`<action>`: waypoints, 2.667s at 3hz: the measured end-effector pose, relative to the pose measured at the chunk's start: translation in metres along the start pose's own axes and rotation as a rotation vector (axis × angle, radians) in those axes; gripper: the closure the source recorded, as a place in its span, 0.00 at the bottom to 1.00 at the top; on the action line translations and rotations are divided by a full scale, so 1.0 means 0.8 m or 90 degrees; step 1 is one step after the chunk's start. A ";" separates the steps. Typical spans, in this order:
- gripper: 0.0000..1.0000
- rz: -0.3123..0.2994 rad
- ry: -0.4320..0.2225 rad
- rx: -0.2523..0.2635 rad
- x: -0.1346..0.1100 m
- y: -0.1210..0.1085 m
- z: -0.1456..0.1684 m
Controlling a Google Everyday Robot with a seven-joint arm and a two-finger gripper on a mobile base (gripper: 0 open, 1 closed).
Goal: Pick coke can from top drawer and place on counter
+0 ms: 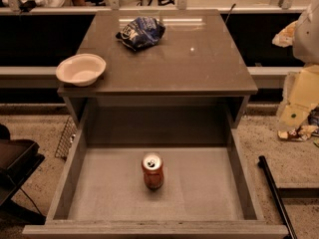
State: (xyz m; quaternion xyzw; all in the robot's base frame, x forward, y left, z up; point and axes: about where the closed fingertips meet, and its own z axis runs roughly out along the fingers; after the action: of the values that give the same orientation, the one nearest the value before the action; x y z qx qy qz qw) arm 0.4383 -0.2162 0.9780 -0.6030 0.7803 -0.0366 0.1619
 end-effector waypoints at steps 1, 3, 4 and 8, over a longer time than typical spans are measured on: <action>0.00 0.000 0.000 0.000 0.000 0.000 0.000; 0.00 -0.002 -0.074 -0.002 0.018 -0.008 0.029; 0.00 0.001 -0.200 -0.013 0.025 0.005 0.097; 0.00 0.027 -0.603 -0.015 -0.066 0.079 0.199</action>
Offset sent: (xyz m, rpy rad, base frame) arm 0.0037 -0.0130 0.0129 0.0334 -0.0412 0.0170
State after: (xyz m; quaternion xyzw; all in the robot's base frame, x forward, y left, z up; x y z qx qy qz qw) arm 0.4386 -0.1269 0.8230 -0.5391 0.6331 0.2545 0.4937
